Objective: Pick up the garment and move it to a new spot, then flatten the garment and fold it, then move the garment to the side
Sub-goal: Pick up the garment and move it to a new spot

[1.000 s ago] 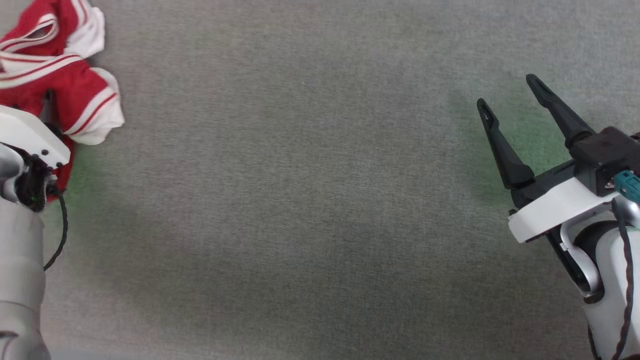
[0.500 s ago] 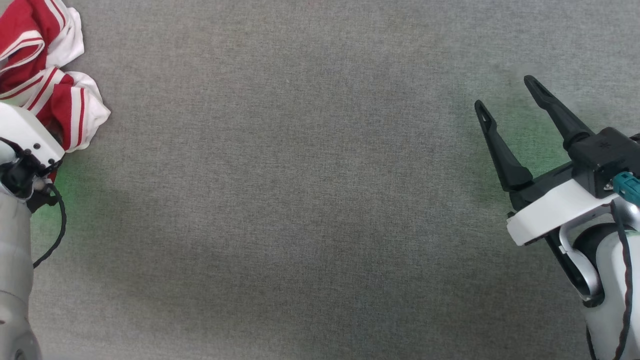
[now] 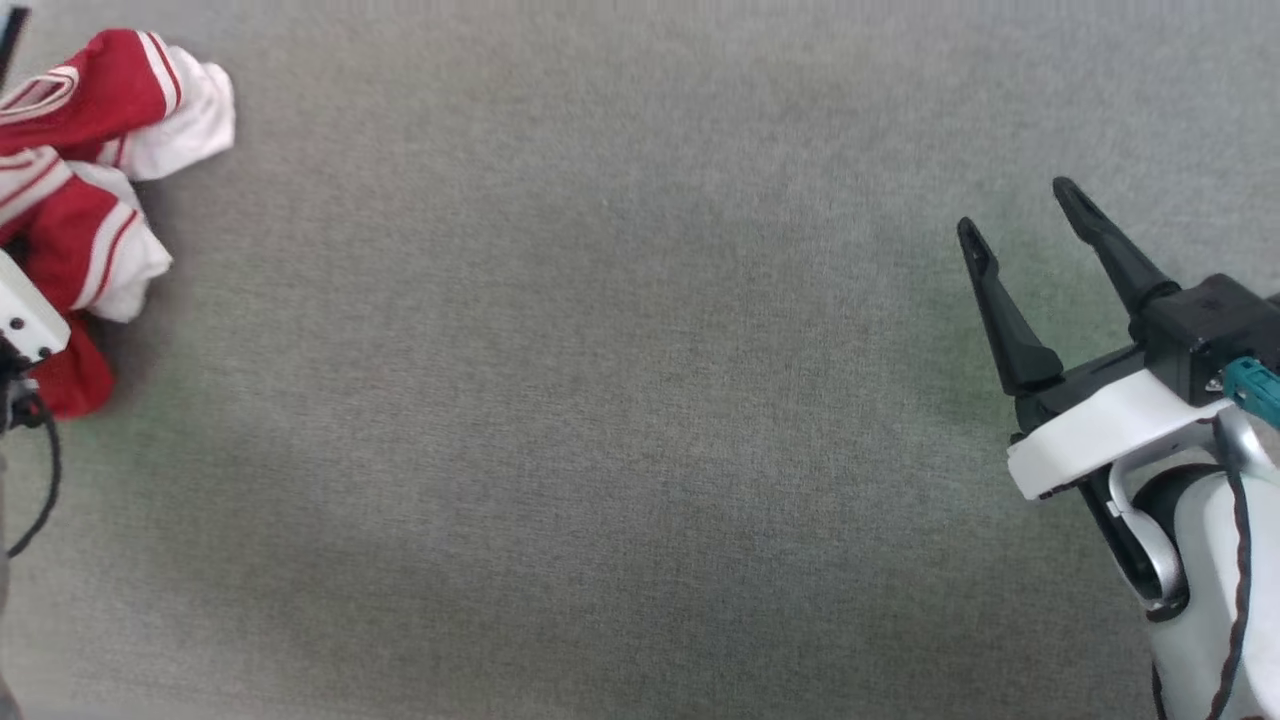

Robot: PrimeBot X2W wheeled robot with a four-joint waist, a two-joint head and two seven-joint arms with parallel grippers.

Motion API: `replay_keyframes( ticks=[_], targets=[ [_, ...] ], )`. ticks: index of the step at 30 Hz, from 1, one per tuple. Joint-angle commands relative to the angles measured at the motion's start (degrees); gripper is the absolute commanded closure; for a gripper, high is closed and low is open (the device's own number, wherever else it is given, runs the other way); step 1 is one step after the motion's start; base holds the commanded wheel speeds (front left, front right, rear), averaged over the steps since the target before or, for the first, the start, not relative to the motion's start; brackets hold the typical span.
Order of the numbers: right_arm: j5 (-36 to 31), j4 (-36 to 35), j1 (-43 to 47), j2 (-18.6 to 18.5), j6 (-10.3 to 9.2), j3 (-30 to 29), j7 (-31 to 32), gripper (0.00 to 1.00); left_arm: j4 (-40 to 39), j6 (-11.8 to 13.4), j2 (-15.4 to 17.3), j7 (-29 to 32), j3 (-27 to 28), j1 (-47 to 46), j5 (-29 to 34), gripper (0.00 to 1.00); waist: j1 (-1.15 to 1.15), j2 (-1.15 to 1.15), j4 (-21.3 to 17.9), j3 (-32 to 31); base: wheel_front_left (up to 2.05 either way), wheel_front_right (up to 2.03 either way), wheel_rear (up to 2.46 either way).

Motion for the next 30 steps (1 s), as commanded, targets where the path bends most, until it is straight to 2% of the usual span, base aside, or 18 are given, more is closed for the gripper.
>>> replay_keyframes(
  ticks=[1,8,15,23,28,30],
  targets=[
    [0.4,0.2,0.8,0.2,-0.04,-0.3,-0.5,0.0,-0.4,-0.2,0.4,-0.7,-0.3,-0.2,0.3,1.0,0.0,0.0,0.4,-1.9,0.0,0.0,0.0],
    [1.0,3.5,2.6,2.5,-0.04,-1.7,-3.5,0.0,-2.1,-1.3,3.6,-5.2,-3.3,-1.5,1.8,1.0,0.0,0.0,1.5,-8.0,0.0,0.0,0.0],
    [1.8,5.1,4.9,4.4,-0.04,-3.7,-5.6,0.0,-8.0,-1.5,5.6,-5.7,-9.1,-2.8,1.2,1.0,0.0,0.0,2.5,-12.7,0.0,0.0,0.0],
    [1.8,4.6,6.8,5.8,-0.04,-6.1,-6.8,0.0,-21.2,-1.5,8.6,-1.0,-18.5,-1.1,-5.3,1.0,0.0,0.0,2.4,-15.1,0.0,0.0,0.0],
    [1.6,4.1,7.4,6.5,-0.04,-7.7,-7.4,0.0,-31.3,-1.5,11.0,3.1,-23.6,0.6,-9.6,1.0,0.0,0.0,0.5,-15.6,0.0,0.0,0.0],
    [1.6,3.9,7.7,6.9,-0.04,-8.6,-7.8,0.0,-35.3,-1.5,10.9,5.0,-24.7,1.7,-11.2,1.0,0.0,0.0,-0.6,-15.7,0.0,0.0,0.0]
  ],
)
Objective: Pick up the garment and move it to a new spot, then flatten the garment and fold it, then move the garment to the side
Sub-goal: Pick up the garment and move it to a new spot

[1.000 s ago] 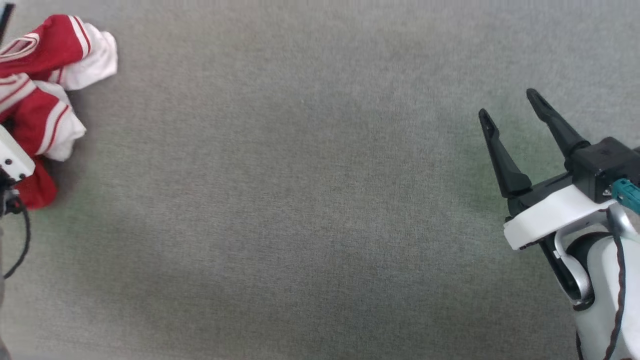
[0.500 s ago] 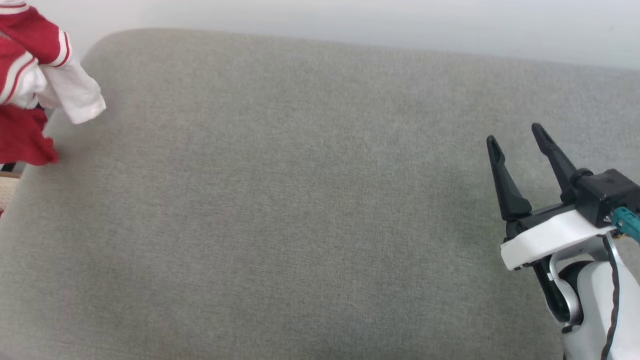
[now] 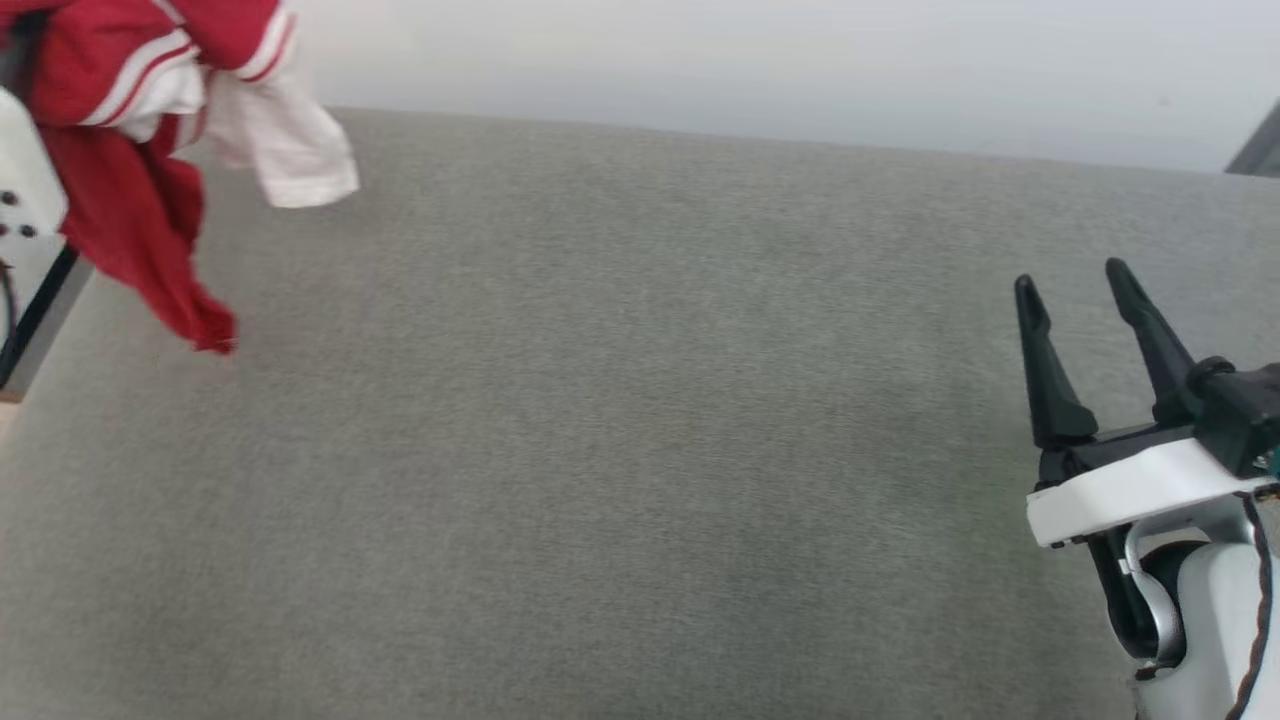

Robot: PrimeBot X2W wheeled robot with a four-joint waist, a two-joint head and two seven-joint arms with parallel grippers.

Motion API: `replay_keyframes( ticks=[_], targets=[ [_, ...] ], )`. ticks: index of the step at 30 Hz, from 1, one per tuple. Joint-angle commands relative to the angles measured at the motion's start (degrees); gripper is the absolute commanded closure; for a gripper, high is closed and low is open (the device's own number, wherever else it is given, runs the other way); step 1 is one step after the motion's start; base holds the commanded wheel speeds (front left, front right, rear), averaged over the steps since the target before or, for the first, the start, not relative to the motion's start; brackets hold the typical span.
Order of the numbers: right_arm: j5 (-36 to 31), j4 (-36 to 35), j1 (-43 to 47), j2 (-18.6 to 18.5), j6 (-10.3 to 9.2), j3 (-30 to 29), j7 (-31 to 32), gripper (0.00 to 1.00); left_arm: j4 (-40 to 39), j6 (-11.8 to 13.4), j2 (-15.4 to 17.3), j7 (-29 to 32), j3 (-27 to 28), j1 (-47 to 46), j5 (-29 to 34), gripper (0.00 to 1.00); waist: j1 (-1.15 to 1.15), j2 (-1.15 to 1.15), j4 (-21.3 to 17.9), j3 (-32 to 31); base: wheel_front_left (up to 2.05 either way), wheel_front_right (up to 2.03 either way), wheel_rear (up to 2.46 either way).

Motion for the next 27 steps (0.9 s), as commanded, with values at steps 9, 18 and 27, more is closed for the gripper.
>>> replay_keyframes(
  ticks=[9,18,27],
  targets=[
    [-0.8,-0.9,1.7,2.3,-0.04,-4.2,-1.8,0.0,-22.3,3.3,0.3,9.7,-1.8,7.7,-4.3,1.0,0.0,0.0,-8.3,-0.1,0.0,0.0,0.0],
    [-1.0,-1.4,3.4,3.7,-0.03,-7.1,-2.5,0.0,-39.0,7.5,-0.3,17.1,-4.2,13.1,-6.1,1.0,0.0,0.0,-14.4,0.5,0.0,0.0,0.0],
    [-0.7,-0.6,4.4,5.1,-0.03,-7.1,-3.2,0.0,-45.2,10.1,-2.5,22.2,-9.7,20.5,-7.6,1.0,0.0,0.0,-18.7,1.7,0.0,0.0,0.0]
  ],
)
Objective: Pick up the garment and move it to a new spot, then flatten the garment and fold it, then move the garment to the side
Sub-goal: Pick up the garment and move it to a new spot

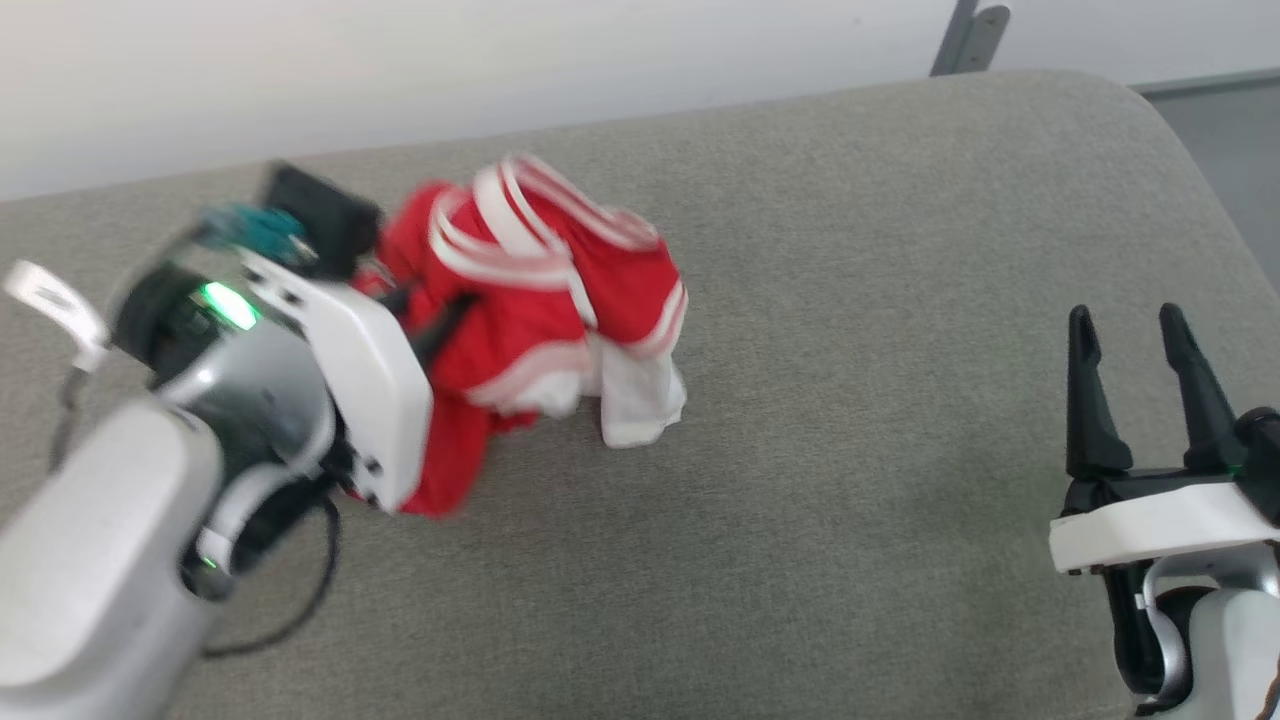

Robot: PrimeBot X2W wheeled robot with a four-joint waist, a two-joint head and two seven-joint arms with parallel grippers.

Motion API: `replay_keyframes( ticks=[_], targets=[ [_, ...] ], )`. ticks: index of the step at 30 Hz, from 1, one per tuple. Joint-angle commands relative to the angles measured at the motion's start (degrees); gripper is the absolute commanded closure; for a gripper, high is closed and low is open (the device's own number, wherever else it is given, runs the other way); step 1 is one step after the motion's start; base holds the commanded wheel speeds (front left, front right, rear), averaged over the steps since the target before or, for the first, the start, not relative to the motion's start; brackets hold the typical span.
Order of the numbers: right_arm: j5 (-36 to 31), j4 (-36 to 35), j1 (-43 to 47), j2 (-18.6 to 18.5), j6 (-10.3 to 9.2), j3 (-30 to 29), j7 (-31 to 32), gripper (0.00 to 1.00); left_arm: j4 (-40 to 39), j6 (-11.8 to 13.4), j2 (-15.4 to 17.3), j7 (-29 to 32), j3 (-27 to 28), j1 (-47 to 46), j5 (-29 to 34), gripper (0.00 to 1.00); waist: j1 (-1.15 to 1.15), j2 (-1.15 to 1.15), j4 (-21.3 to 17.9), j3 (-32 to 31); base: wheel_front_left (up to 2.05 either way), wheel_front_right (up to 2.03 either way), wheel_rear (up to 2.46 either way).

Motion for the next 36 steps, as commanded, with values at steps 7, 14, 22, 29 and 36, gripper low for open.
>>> replay_keyframes(
  ticks=[7,14,22,29,36],
  targets=[
    [0.6,2.0,0.2,1.0,-0.02,1.2,-1.8,0.0,5.4,-1.2,-2.8,2.4,-6.0,6.4,-1.7,1.0,0.0,0.0,-2.1,1.6,0.0,0.0,0.0],
    [1.0,3.9,-0.6,1.4,-0.02,2.4,-2.6,0.0,14.2,-3.1,-5.9,2.3,-9.6,8.7,-2.1,1.0,0.0,0.0,-2.7,2.0,0.0,0.0,0.0],
    [1.3,5.7,-1.2,1.6,-0.02,3.7,-3.2,0.0,23.6,-4.6,-9.1,1.0,-12.0,9.2,-1.9,0.55,0.0,0.0,-2.4,1.8,0.0,0.0,0.0],
    [1.5,6.4,-1.4,1.5,-0.02,3.7,-3.1,0.0,26.0,-5.8,-9.9,-1.3,-11.2,8.0,-2.8,0.0,0.0,0.0,-1.2,1.1,0.0,0.0,0.0],
    [1.2,6.5,-0.5,0.8,-0.02,3.5,-2.4,0.0,23.0,-5.7,-8.3,-5.3,-9.6,8.7,-2.3,0.0,0.0,0.0,0.9,-0.9,0.0,0.0,0.0]
  ],
)
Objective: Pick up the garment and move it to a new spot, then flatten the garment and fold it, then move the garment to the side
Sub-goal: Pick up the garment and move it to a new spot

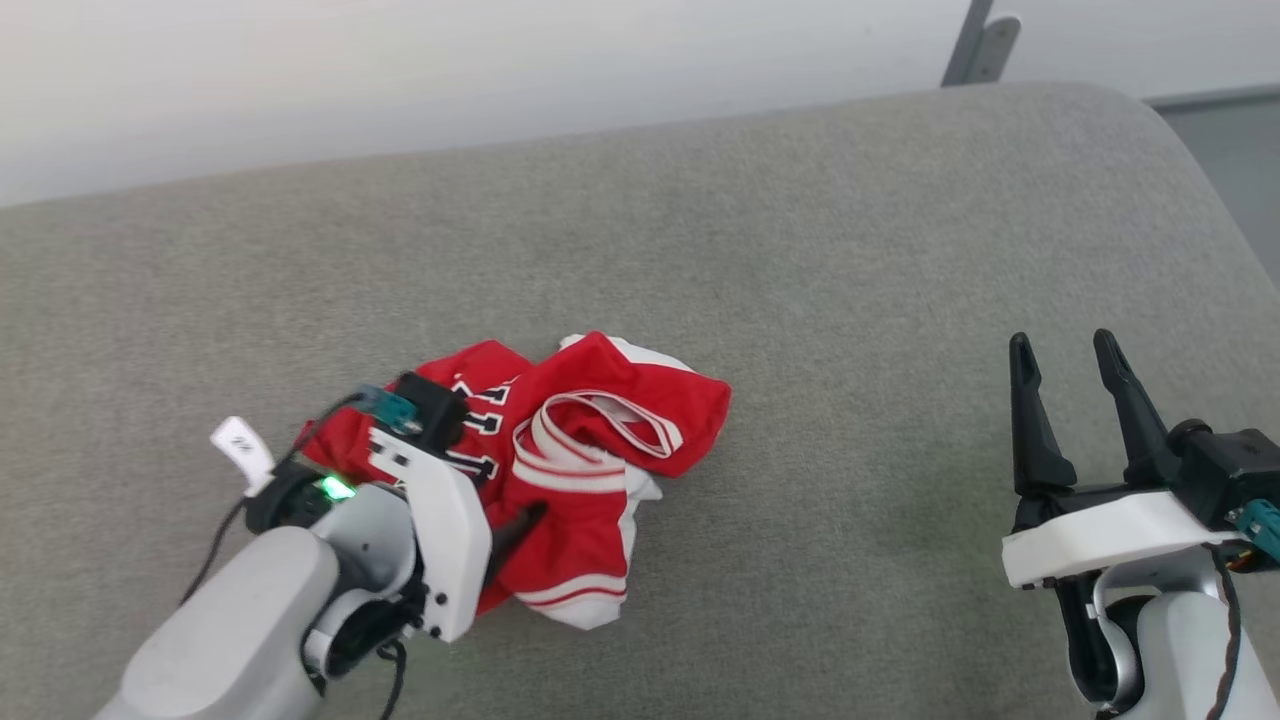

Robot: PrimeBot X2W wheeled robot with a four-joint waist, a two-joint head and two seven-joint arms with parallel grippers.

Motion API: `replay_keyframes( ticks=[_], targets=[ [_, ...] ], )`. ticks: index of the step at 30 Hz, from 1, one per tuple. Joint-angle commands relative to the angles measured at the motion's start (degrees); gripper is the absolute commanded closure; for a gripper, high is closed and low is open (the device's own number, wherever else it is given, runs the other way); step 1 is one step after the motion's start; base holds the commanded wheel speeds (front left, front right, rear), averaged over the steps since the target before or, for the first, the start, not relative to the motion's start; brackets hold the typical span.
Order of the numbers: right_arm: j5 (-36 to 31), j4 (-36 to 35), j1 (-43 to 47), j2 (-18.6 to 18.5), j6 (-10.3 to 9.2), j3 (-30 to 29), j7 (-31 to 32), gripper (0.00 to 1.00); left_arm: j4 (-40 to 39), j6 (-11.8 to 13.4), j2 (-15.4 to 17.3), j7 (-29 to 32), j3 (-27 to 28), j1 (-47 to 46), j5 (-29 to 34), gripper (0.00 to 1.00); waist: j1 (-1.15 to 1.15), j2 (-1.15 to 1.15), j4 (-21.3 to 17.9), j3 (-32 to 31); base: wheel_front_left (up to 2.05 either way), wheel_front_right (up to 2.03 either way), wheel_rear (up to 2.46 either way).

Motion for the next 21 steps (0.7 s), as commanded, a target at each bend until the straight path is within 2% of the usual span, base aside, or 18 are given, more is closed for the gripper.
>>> replay_keyframes(
  ticks=[1,8,21],
  targets=[
    [0.0,0.1,0.3,-0.1,-0.02,0.1,0.1,0.0,-0.4,0.3,0.4,-0.6,0.5,0.9,0.2,0.0,0.0,0.0,0.6,-0.6,0.0,0.0,0.0],
    [0.3,-0.3,1.5,-0.7,-0.02,-0.6,0.9,0.0,-5.3,2.1,3.6,-6.9,3.8,5.1,-0.1,0.0,0.0,0.0,2.8,-3.3,0.0,0.0,0.0],
    [0.4,-1.5,5.0,-0.8,-0.02,-1.6,2.2,0.0,-12.7,8.0,7.7,-26.9,12.5,17.0,1.0,0.0,0.0,0.0,5.9,-7.9,0.0,0.0,0.0]
  ],
)
